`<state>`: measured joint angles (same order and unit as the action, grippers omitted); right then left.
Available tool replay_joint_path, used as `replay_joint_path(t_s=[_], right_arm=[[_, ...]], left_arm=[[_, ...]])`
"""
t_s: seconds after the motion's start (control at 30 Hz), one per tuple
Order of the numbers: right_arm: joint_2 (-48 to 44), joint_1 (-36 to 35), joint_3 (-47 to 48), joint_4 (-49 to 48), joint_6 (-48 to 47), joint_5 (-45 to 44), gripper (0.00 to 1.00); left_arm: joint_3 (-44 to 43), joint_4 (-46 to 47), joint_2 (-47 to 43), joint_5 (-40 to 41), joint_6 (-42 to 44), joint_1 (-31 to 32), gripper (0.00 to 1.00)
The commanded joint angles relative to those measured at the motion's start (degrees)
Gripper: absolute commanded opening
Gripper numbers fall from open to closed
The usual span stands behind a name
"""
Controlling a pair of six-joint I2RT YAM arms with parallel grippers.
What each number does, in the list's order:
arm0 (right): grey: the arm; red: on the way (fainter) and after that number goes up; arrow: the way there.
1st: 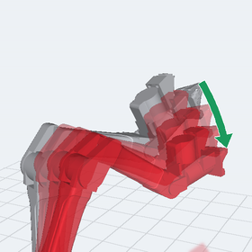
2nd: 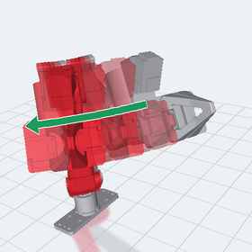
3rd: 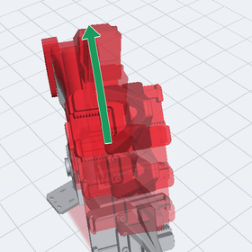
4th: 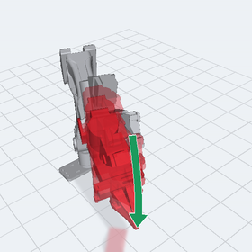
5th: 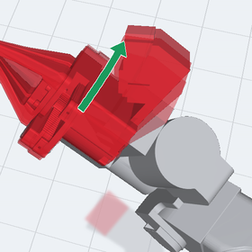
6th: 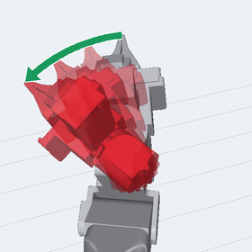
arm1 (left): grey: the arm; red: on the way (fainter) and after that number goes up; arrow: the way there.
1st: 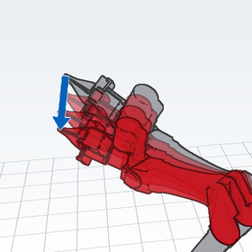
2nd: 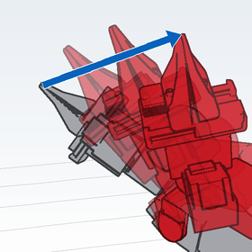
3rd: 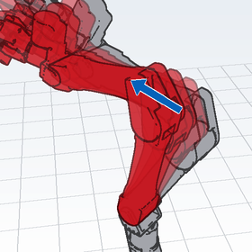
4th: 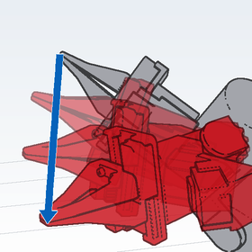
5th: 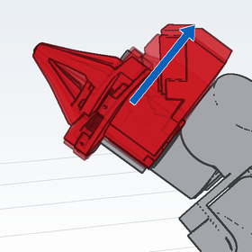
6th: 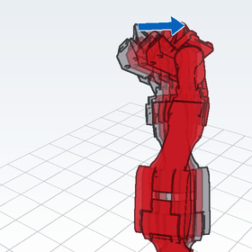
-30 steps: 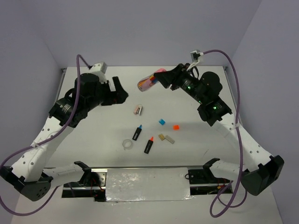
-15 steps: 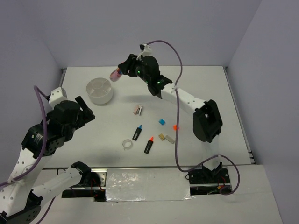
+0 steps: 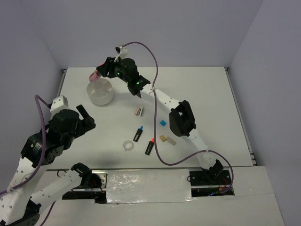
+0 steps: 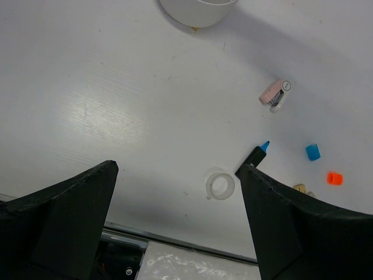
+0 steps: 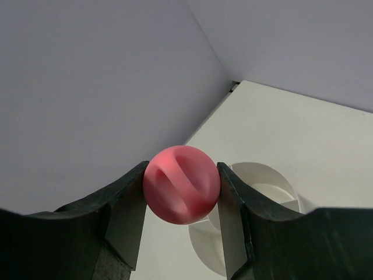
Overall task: Sort the stationery into containers
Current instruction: Place the stationery in the storage box.
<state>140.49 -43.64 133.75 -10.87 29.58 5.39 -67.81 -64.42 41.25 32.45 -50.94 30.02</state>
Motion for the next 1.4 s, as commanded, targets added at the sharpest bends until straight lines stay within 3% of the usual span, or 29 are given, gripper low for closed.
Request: replay_joint_path(t_s=[0.0, 0.63, 1.13, 1.33, 1.37], right_arm=[[2.51, -0.48, 5.99, -1.08, -2.77, 1.29, 0.0], [4.8, -1.27, 7.49, 4.11, -12.61, -0.2, 0.0], [6.47, -3.03, 7.66, 6.21, -16.22, 0.15, 0.07], [6.64, -3.91, 8.01, 7.0, -18.33, -2.48, 0.14], [6.64, -4.0, 8.01, 7.18, -18.25, -3.44, 0.22]], left_arm=[[-0.57, -0.7, -1.17, 1.12, -0.39, -0.05, 0.99], [-1.97, -0.53, -1.62, -0.28, 3.74, -0.05, 0.99], [-2.41, 0.61, -1.09, -1.16, 6.9, -0.14, 0.99], [-2.24, 0.26, -1.44, -1.24, 7.34, -0.05, 0.99], [-2.24, 0.18, -1.53, -1.25, 7.43, -0.14, 0.99]])
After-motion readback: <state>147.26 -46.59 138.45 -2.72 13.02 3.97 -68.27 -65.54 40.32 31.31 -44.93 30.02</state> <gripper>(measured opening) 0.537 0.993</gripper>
